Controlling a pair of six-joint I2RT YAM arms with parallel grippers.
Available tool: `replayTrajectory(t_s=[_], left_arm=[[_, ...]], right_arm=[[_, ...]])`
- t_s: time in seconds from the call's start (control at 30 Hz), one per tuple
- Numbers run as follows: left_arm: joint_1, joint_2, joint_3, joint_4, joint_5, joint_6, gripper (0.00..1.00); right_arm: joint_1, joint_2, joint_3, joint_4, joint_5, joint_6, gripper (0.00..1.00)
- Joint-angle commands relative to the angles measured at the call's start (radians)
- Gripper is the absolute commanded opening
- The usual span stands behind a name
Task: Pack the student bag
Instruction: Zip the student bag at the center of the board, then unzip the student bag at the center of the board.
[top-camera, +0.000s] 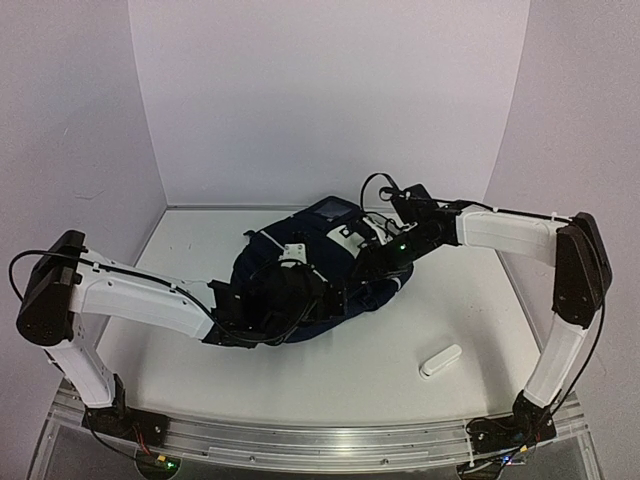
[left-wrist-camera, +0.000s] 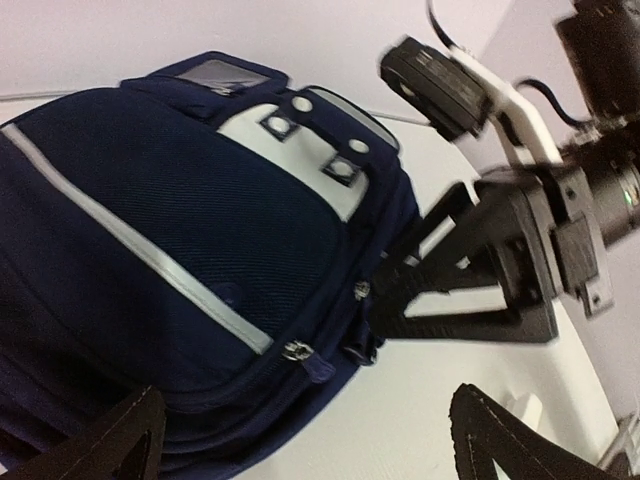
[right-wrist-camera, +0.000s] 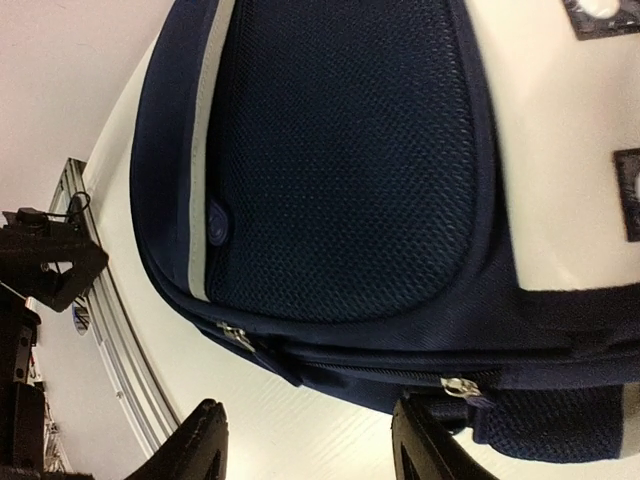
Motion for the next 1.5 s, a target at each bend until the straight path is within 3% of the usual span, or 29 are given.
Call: replayTrajectory(t_s=[0.0,0.13,0.3,0.53,0.73,0.93,1.1,1.23,1.47], left_arm=[[0.036,-0.061,0.017,-0.242,-0.184,-0.309,1.0],[0.165,-0.119,-0.081,-0.326,-0.05,-0.496,1.0],[0.32,-0.22,-0.288,-0.102,0.092,-0.433,0.96],[0.476,-0.164,-0.253,0.011,0.266,-0.243,0.88],[0.626,-0.057,-0.147,0.03,0.428,-0.149,0.8],[0.734,-0.073,-0.15,0.027,0.472,-0.083,0.8],[0.679,-0.215,-0.218,0.063,0.582,0.081,0.82],[0.509,-0.292,-0.215,-0.012,0.469,0.164,0.81],[0.323,-0.22,-0.138,-0.08,0.557,0.235,0.64]], right_arm=[[0.043,0.054,0.028,0.081,-0.035,0.038,0.57],[0.073,0.108,0.064,0.093,-0.051,0.057,0.56],[0.122,0.13,0.094,0.097,-0.075,0.084,0.52],[0.204,0.134,0.122,0.103,-0.082,0.115,0.47],[0.24,0.143,0.157,0.101,-0.055,0.116,0.5],[0.206,0.049,0.119,0.086,0.009,0.072,0.54],[0.105,-0.022,0.076,0.07,-0.014,0.068,0.53],[0.04,-0.055,0.042,0.065,-0.012,0.069,0.53],[0.006,-0.036,0.022,0.058,0.03,0.048,0.51]])
